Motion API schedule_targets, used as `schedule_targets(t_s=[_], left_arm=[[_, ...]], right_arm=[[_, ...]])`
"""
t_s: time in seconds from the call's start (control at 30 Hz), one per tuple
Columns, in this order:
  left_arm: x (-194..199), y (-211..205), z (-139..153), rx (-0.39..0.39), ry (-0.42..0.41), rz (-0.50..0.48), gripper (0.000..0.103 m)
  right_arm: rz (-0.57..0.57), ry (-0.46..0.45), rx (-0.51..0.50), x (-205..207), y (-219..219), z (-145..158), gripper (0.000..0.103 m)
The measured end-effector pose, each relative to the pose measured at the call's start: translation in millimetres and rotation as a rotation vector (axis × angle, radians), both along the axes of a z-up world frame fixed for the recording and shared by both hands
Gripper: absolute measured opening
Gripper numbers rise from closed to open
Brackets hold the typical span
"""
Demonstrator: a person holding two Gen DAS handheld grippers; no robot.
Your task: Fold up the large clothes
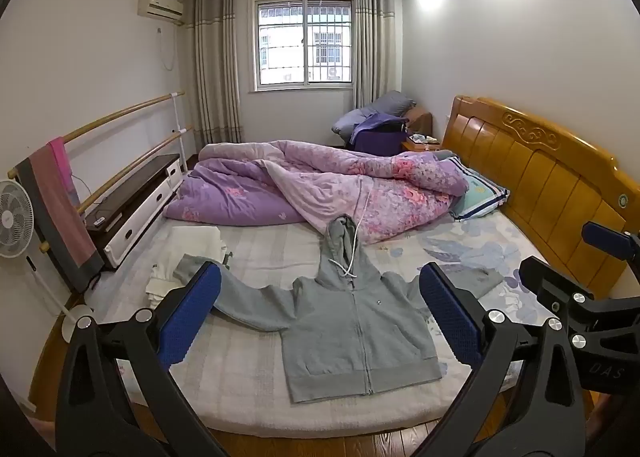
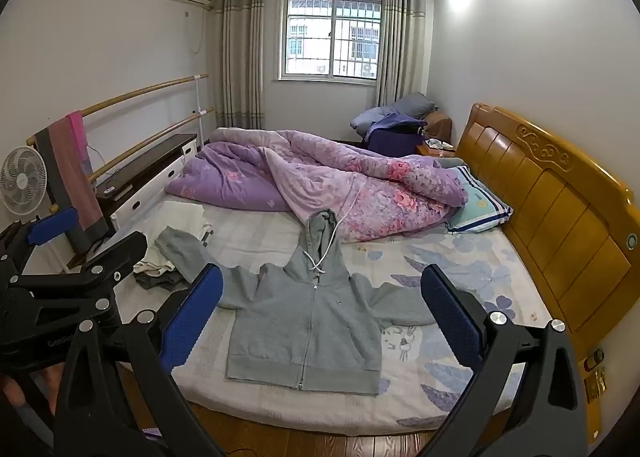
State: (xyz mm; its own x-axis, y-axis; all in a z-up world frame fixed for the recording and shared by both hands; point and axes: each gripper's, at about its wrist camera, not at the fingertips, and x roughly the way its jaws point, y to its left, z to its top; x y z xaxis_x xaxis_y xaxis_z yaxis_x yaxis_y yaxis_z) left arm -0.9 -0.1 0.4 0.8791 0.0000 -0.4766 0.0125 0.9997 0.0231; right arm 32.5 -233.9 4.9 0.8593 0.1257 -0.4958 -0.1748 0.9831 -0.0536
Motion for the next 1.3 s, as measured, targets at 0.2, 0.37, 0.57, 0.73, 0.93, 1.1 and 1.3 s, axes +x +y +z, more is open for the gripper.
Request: schedule_targets(t_s=[0.2,0.37,0.57,0.73,0.93,1.1,1.3], left_arm=[[-0.8,-0.1,-0.6,0.006,0.007,-0.002,0.099],[1.0,3.7,2.1,0.006,0.002,0.002,0.099],[-0.3,3.1,2.9,0.007,0.004,0.004,0.099],[-0.3,3.0,2.8,0.005,0.004,0.004,0.099],[-0.4,2.5,2.9,0.003,0.005,0.003,0.099],[2.5,7.7,3.1,0.005,0.005,0.004,0.099],[2.7,7.5,2.5,0.001,0.006,0.005,0.099]], right_arm=[[-0.004,0.005,0.005,2.2,-0.9,0.2,0.096],[-0.003,0.002,0.003,2.0,-0.9,-0.2,0.096],[0.001,0.004,0.005,2.2,3.4,3.7,0.096],[0.001,0.008,0.007,5.8,4.3,5.6,0.096],[0.002,0.003,-0.001,7.3,2.4,-0.8,0.096],[0.002,0.001,-0.001,7.0,3.2,-1.0,0.096],[0.001,0.001,-0.001,6.8,3.6,-2.2,0.096]])
